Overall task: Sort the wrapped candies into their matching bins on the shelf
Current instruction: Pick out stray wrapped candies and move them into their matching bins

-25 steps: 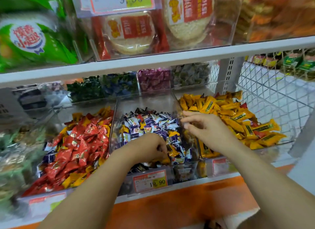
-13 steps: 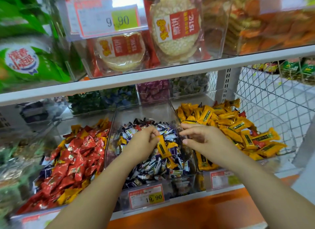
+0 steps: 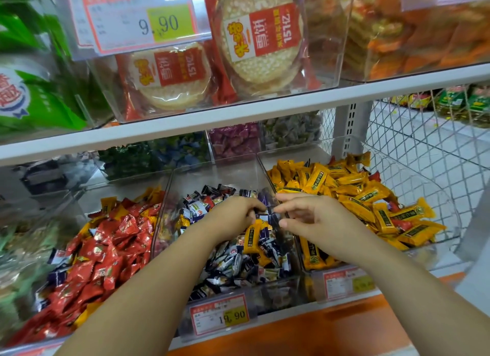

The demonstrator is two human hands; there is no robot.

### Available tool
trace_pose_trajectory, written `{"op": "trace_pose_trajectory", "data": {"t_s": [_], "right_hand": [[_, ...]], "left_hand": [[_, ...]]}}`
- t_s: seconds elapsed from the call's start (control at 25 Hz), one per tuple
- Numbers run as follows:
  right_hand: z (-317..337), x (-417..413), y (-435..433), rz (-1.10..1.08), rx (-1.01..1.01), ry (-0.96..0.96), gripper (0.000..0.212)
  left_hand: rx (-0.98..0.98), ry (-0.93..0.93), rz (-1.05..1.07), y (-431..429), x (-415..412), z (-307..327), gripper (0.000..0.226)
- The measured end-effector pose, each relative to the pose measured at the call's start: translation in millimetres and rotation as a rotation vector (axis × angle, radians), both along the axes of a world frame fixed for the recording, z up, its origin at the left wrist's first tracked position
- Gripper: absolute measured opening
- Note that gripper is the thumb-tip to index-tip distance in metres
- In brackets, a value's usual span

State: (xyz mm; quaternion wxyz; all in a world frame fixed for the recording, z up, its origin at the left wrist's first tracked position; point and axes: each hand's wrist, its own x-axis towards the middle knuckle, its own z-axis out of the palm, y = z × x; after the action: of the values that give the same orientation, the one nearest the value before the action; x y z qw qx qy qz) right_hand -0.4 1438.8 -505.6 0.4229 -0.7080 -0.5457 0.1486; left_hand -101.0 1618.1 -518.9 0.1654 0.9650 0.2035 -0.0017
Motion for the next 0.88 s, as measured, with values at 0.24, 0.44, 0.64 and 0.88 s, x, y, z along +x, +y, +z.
{"op": "trace_pose_trajectory", "data": {"t_s": [0.24, 0.44, 0.64, 0.88], "right_hand": [[1, -1, -1, 0.005, -0.005, 0.005, 0.028], [2, -2, -1, 0.008, -0.004, 0.015, 0.028], [3, -3, -2, 0.006, -0.023, -0.001, 0.028], [13, 0, -12, -0.202, 0.137, 0.028, 0.02]], "left_hand": [[0.213, 0.291, -0.138, -6, 9, 6, 0.044], [0.14, 0.249, -0.1, -5, 5, 6, 0.04], [0.036, 0.018, -0.018, 2, -17, 13, 0.033], [-0.069, -0.388, 0.109, -17, -38, 55, 0.028]]}}
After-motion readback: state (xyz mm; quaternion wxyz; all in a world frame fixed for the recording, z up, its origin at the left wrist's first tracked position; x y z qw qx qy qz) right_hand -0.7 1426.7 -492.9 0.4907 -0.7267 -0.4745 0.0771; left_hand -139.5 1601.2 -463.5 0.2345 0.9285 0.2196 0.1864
